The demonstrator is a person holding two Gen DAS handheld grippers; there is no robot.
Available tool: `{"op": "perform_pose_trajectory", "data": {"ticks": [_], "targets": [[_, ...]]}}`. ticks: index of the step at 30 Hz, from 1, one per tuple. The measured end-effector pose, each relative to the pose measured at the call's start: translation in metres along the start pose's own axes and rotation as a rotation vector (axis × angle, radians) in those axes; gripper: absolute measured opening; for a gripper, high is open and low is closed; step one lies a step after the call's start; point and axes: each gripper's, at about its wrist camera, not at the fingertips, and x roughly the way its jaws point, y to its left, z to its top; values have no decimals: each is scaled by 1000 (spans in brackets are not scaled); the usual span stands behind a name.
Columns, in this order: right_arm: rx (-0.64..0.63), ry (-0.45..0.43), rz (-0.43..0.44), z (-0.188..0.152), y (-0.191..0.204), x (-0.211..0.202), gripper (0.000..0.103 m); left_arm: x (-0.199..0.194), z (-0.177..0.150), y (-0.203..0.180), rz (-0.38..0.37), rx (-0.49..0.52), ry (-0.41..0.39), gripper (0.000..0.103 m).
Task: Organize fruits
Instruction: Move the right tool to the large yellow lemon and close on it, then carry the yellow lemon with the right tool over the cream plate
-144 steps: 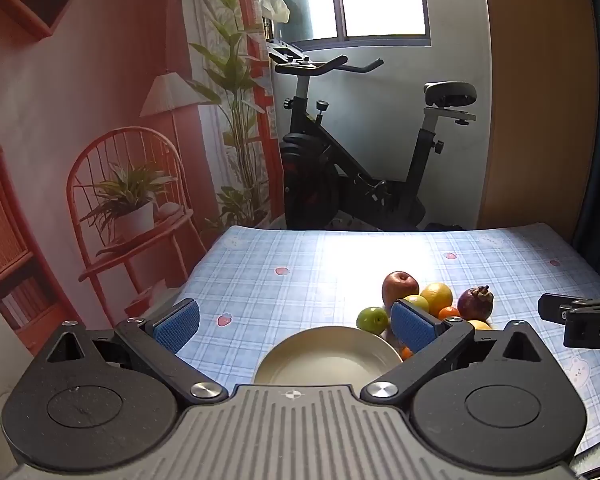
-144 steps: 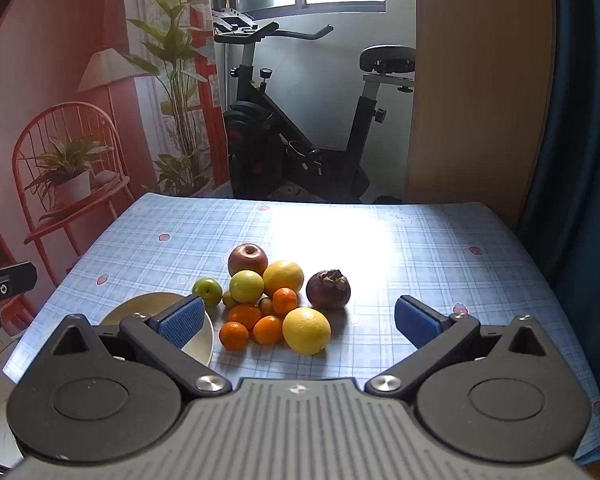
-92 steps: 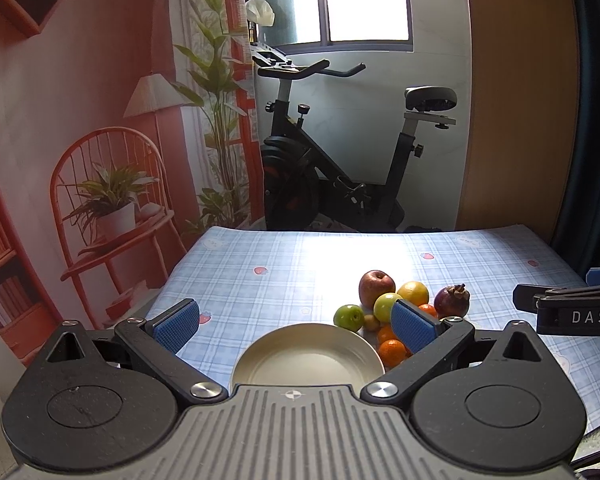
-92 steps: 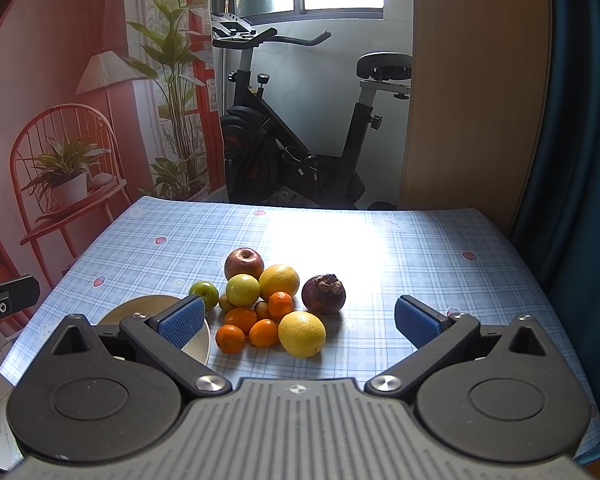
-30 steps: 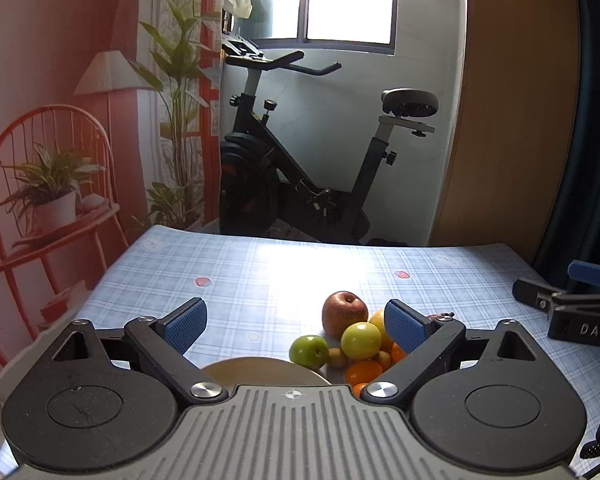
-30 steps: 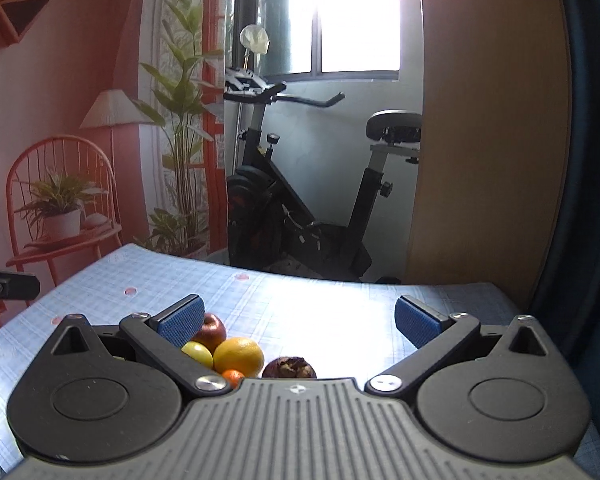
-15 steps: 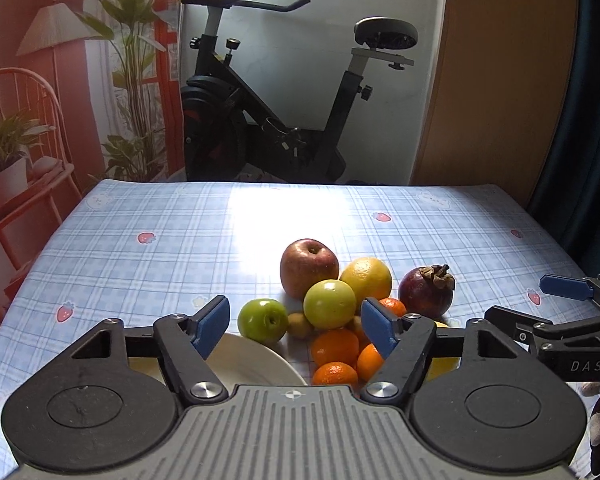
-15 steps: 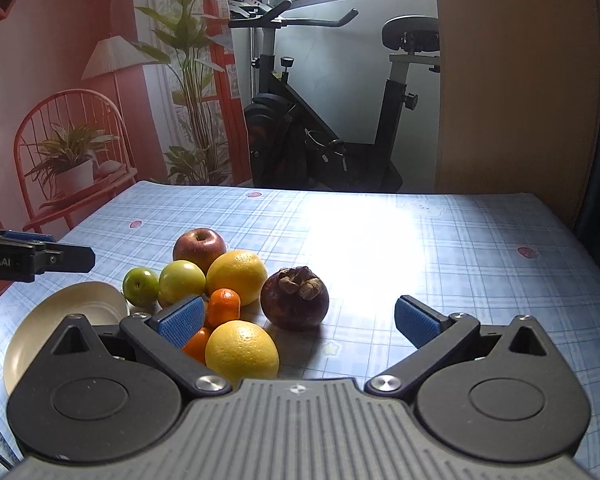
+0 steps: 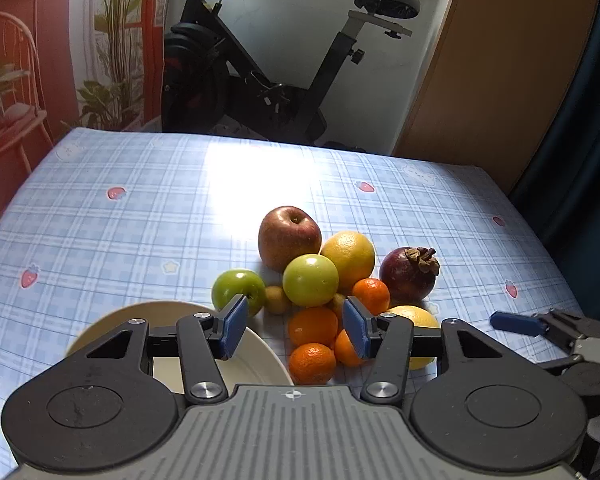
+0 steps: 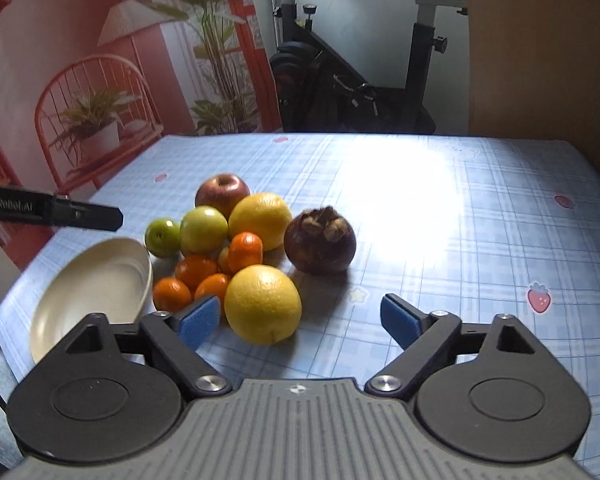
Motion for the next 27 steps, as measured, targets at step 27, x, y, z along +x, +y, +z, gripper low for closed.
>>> {"op": "perform_pose_trajectory", "data": {"ticks": [27], "targets": [[-22,-29,135,-16,-1,46,59,94,4,-50,-275,-50,237,36]]}}
